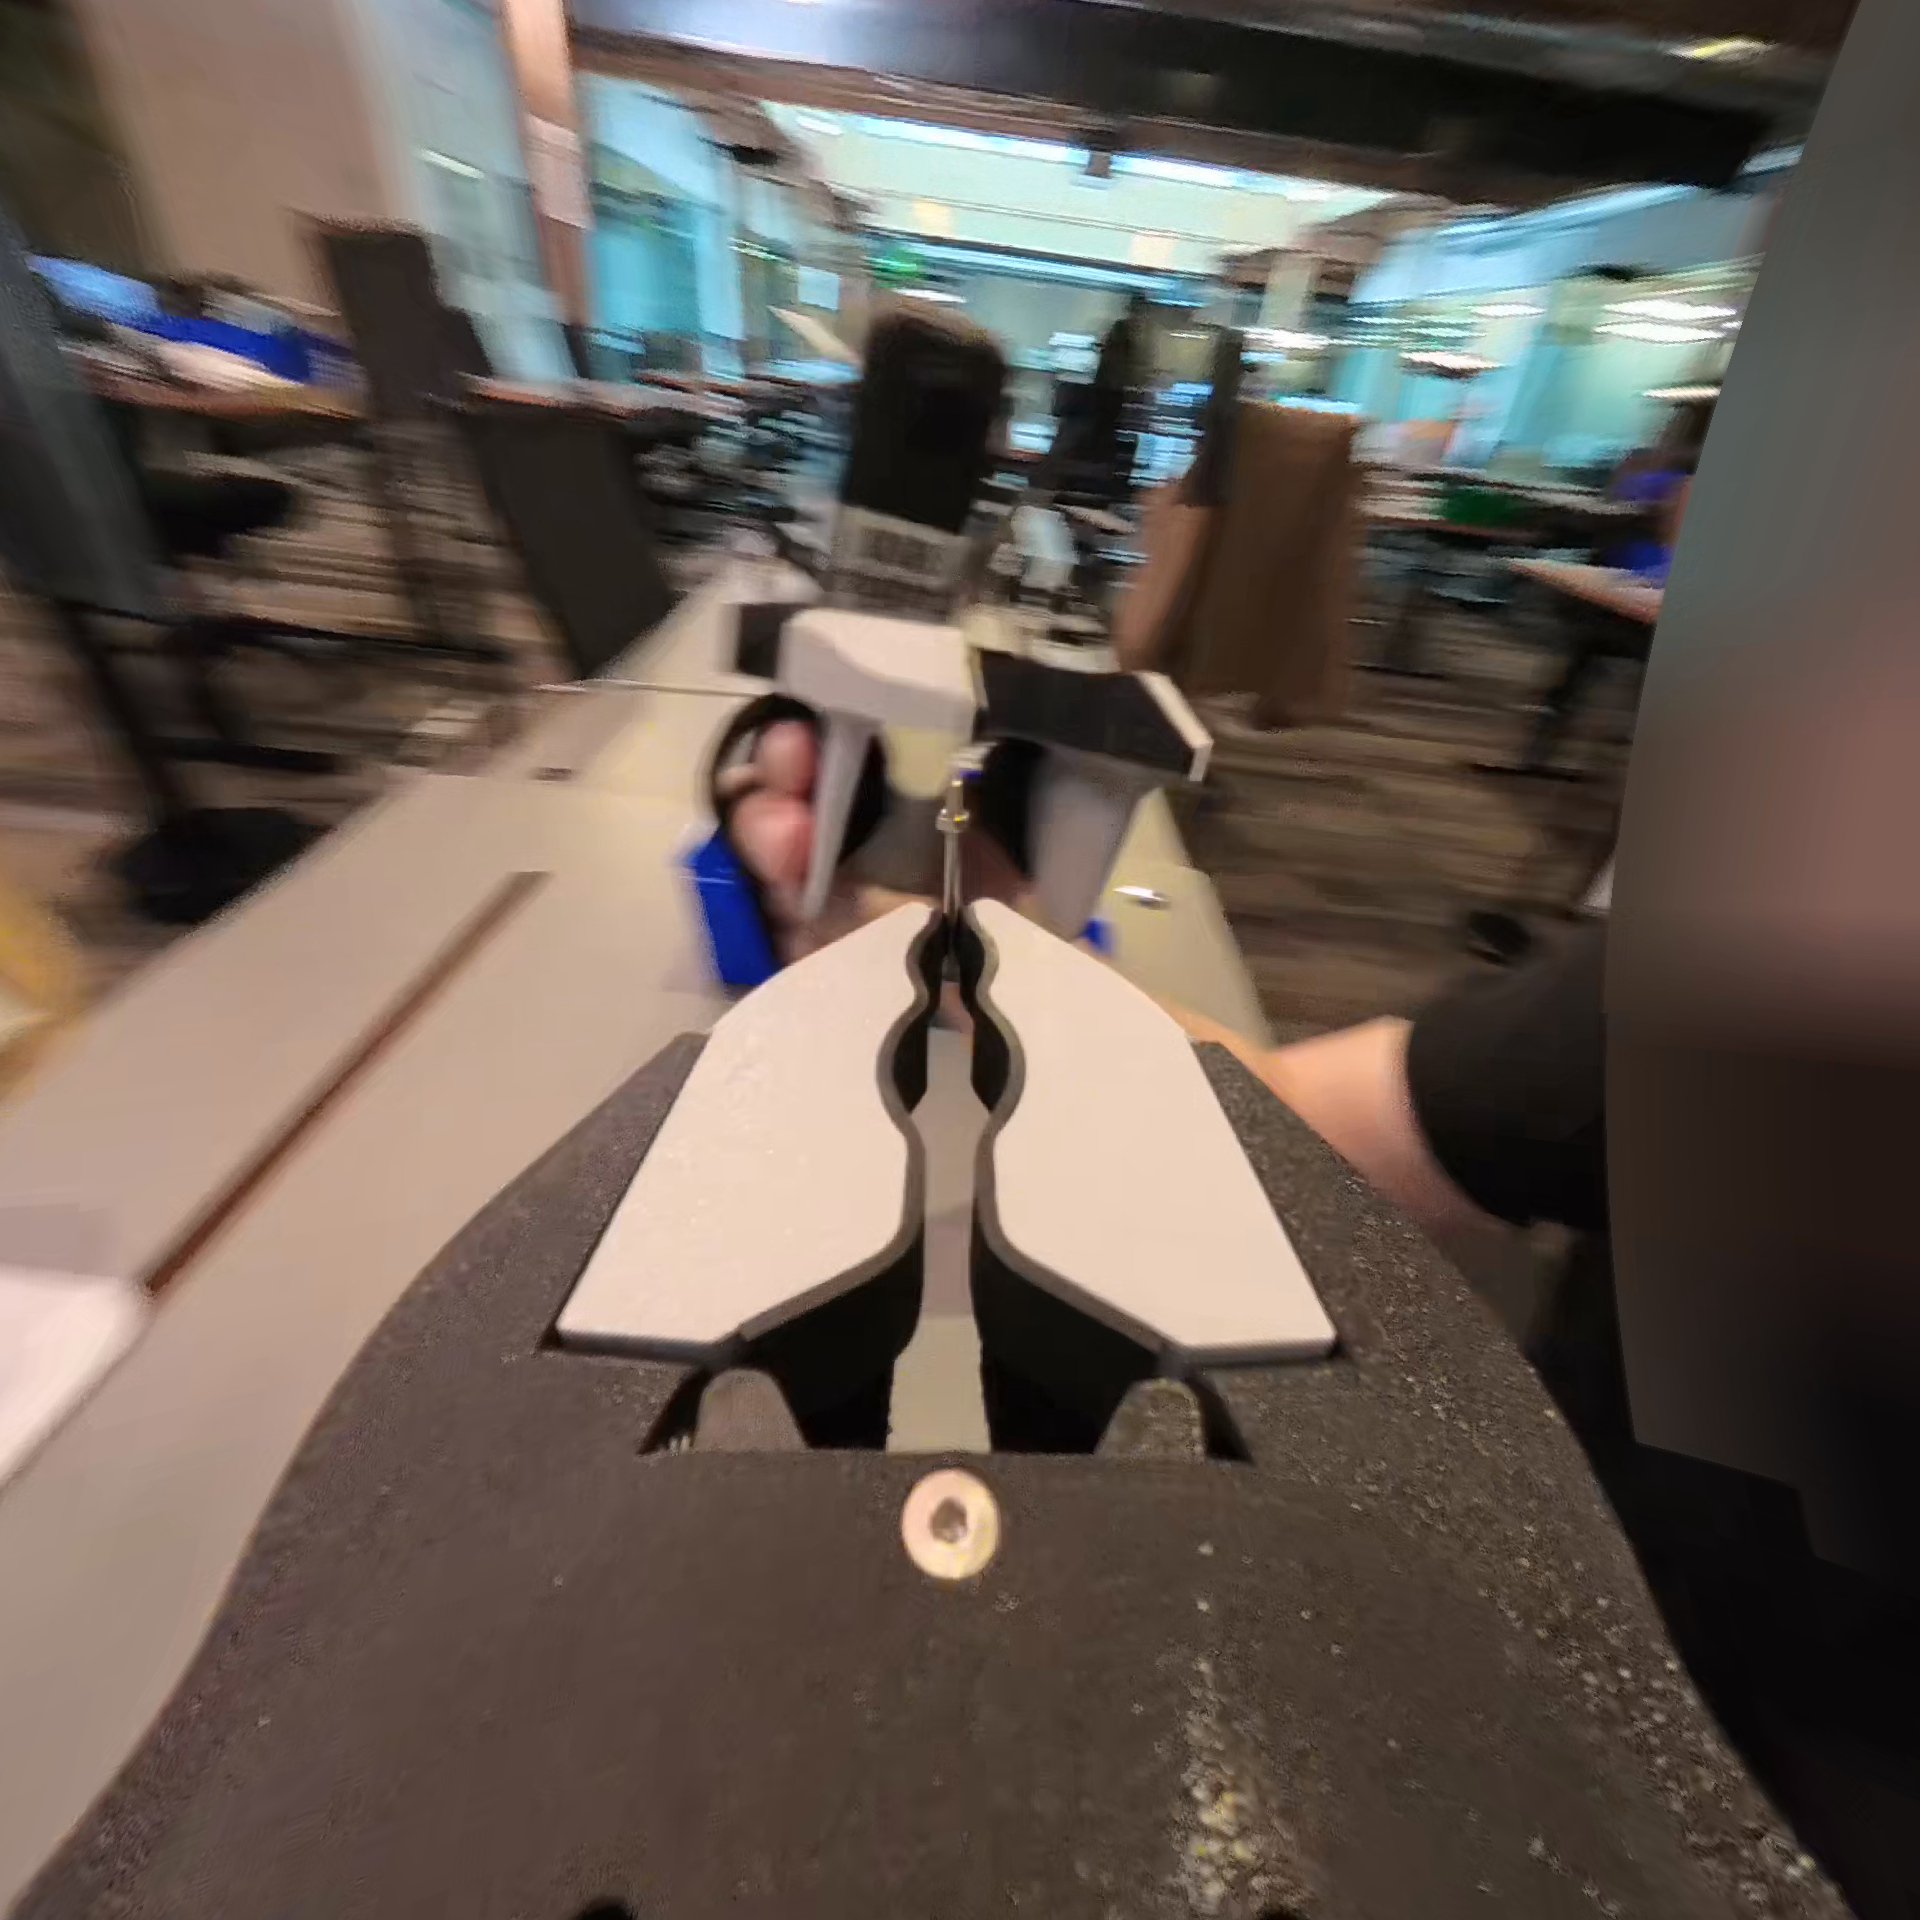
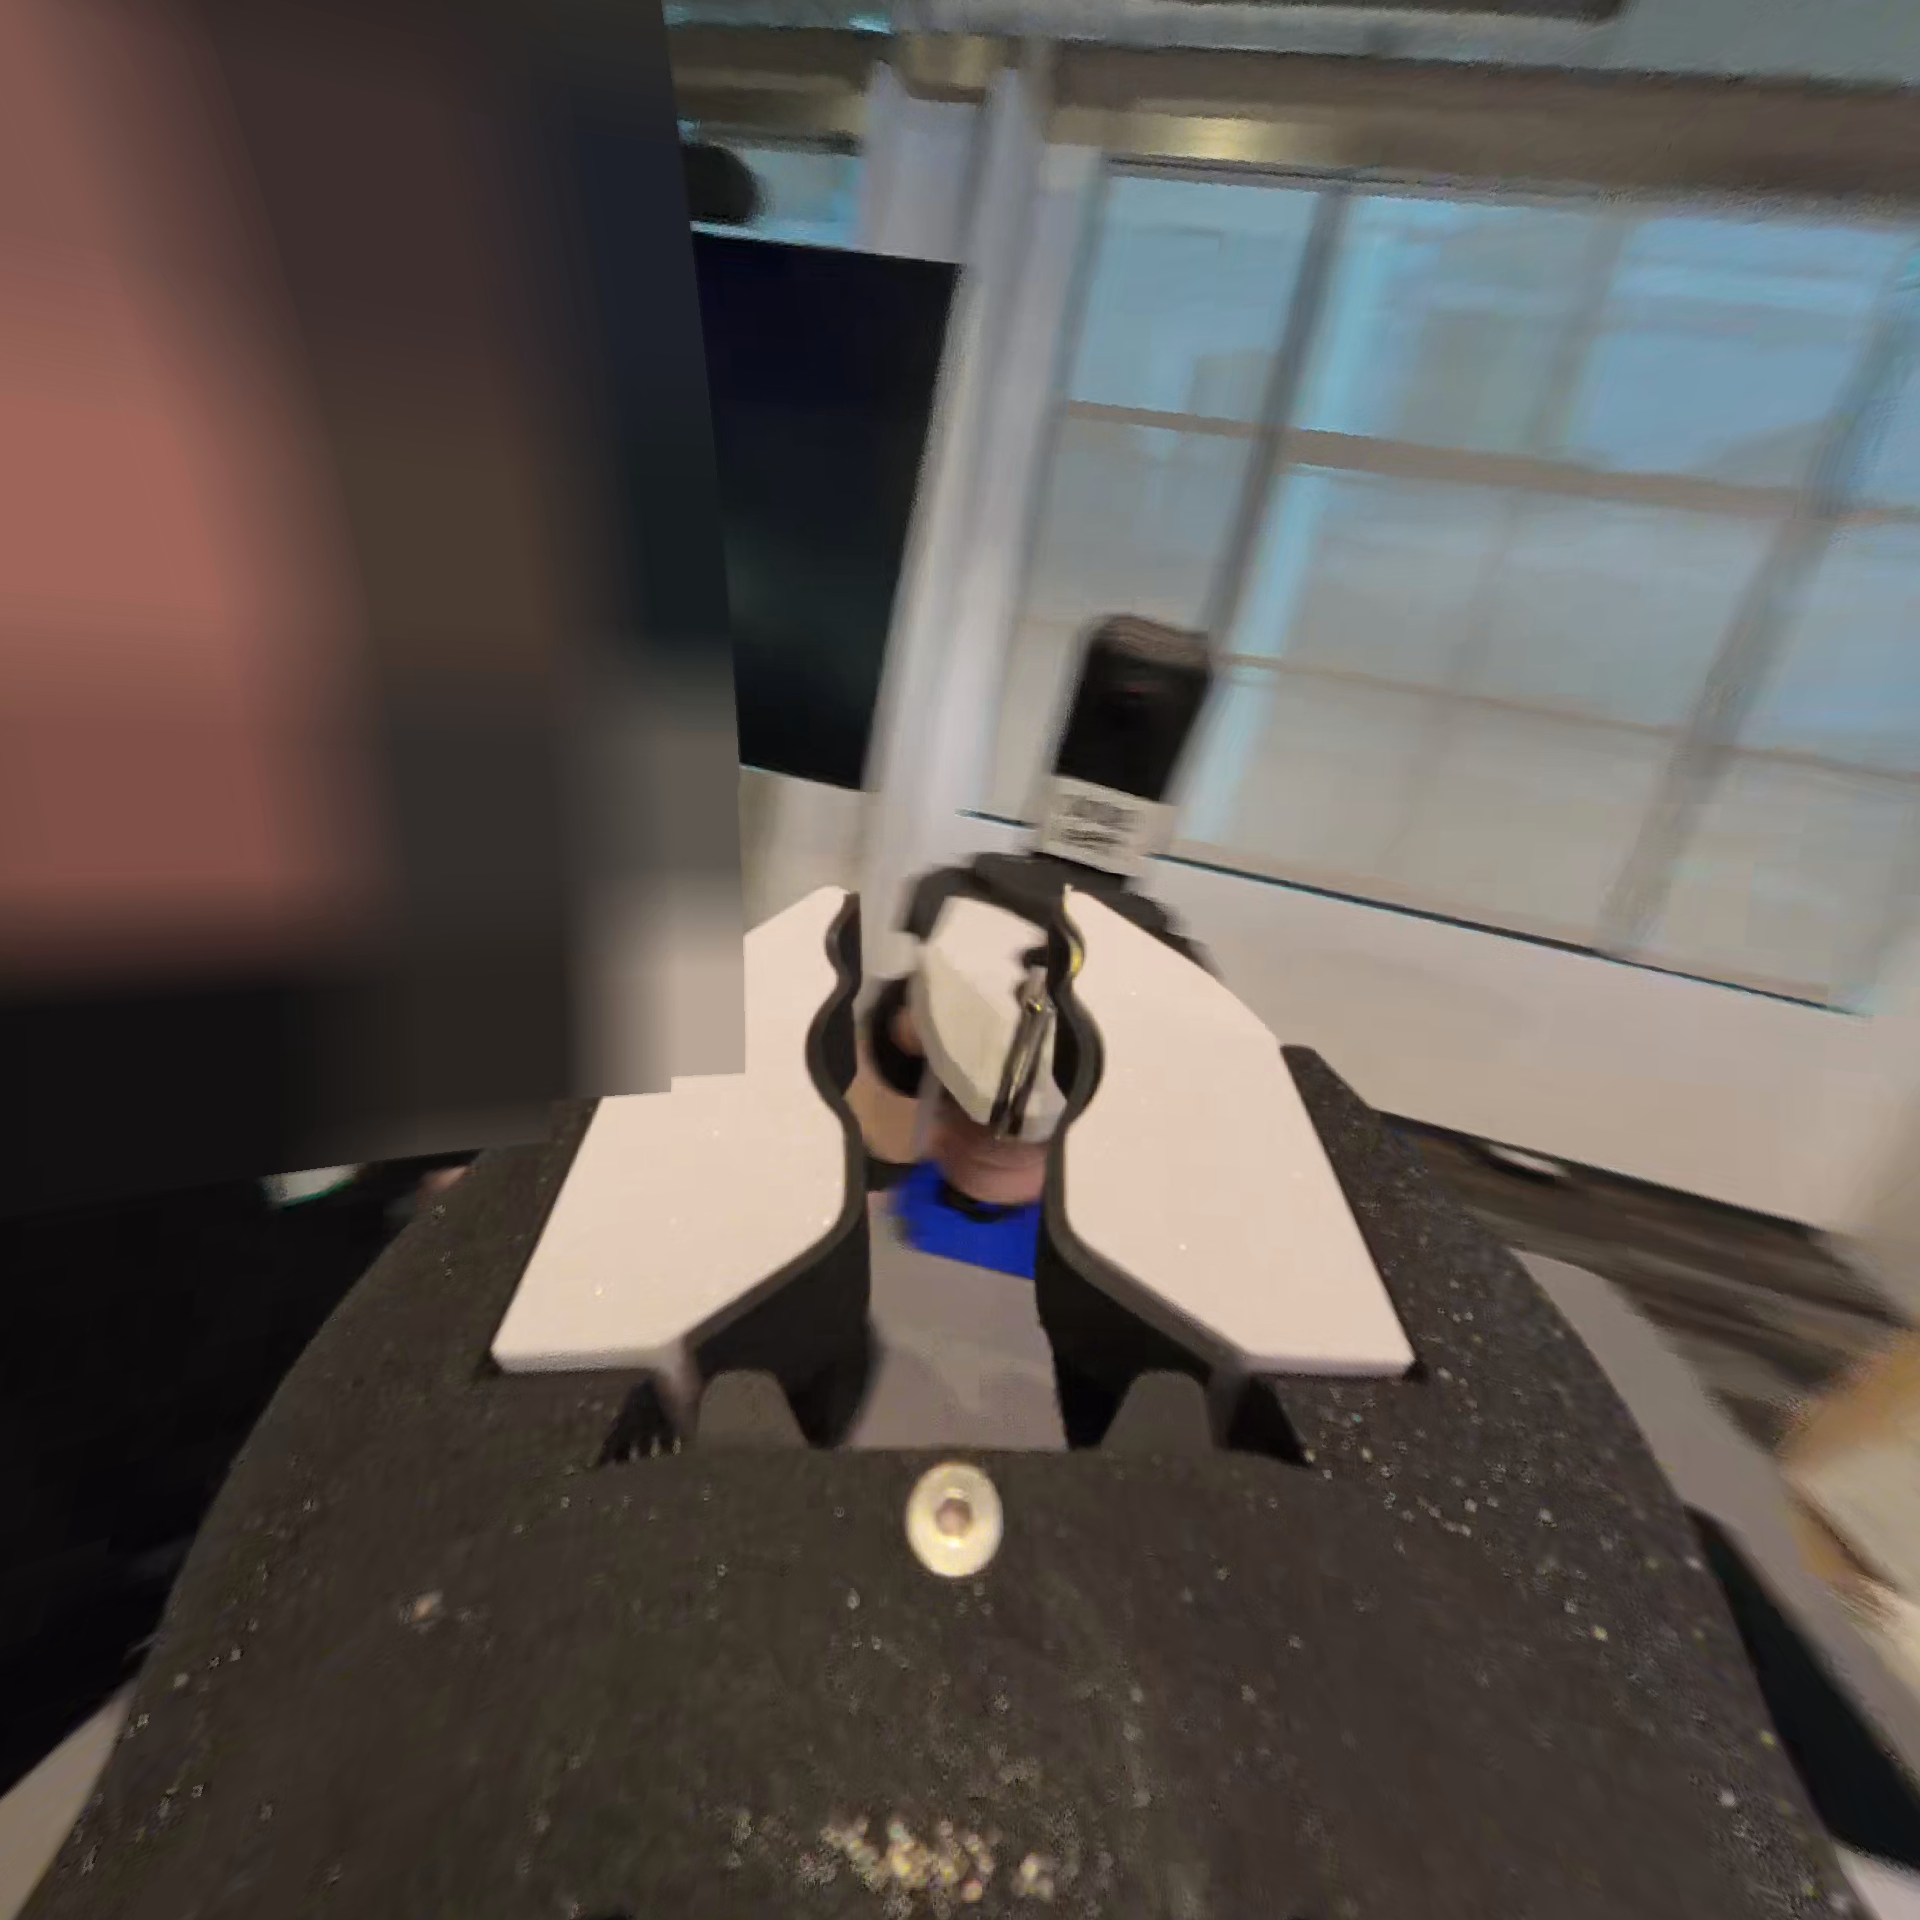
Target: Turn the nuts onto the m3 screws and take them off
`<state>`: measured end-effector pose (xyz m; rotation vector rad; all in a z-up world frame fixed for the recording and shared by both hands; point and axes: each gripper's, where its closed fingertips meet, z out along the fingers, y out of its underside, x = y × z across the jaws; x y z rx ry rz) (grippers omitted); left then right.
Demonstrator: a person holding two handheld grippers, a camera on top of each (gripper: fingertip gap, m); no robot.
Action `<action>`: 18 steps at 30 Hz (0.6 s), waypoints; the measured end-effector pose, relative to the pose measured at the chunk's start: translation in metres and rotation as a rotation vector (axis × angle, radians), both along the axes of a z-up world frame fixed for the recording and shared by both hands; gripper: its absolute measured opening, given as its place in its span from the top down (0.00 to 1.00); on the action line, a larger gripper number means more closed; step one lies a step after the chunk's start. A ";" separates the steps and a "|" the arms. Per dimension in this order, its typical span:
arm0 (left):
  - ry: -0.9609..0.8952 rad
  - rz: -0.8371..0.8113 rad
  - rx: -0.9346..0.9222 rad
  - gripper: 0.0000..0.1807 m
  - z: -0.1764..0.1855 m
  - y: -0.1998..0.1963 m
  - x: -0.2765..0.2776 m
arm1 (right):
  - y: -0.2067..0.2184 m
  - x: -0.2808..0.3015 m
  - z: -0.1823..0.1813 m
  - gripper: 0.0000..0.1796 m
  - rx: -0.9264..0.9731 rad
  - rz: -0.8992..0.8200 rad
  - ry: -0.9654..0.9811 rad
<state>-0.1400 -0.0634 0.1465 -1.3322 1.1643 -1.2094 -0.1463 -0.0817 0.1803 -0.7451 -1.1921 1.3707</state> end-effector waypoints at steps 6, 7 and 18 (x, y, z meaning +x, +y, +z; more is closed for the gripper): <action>-0.055 0.251 0.079 0.99 0.020 0.023 -0.023 | 0.062 0.000 -0.004 0.79 -0.044 -0.568 -0.134; -0.043 0.264 0.089 0.99 0.019 0.023 -0.023 | 0.057 -0.005 -0.003 0.78 -0.053 -0.546 -0.135; -0.021 0.259 0.119 0.99 0.017 0.020 -0.016 | 0.052 -0.017 0.005 0.81 -0.100 -0.552 -0.087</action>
